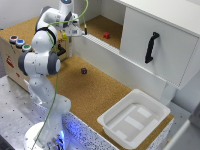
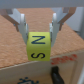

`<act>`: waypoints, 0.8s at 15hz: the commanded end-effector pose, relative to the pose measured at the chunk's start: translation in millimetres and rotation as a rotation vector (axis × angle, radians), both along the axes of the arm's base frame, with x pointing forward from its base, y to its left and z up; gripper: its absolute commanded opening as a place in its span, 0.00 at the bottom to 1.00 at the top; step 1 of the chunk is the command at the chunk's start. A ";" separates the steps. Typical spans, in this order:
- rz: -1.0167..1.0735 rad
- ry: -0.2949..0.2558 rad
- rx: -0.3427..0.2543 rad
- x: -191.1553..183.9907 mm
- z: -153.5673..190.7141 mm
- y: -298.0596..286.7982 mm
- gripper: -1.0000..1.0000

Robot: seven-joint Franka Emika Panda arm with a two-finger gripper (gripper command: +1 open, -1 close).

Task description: Put the yellow block on top of the drawer

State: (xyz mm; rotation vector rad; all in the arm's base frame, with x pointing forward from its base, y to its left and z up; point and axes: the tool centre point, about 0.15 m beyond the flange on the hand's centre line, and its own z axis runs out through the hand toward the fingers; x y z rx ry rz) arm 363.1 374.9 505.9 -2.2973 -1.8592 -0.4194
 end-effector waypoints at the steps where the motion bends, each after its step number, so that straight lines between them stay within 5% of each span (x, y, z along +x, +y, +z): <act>1: 0.333 0.059 -0.189 -13.0 -0.1 80.4 0.00; 7: 0.464 0.105 -0.282 -18.8 -44.4 117.3 0.00; 11: 0.398 0.144 -0.269 -11.2 -65.1 126.7 0.00; 12: 0.390 0.141 -0.278 -12.1 -65.8 127.5 1.00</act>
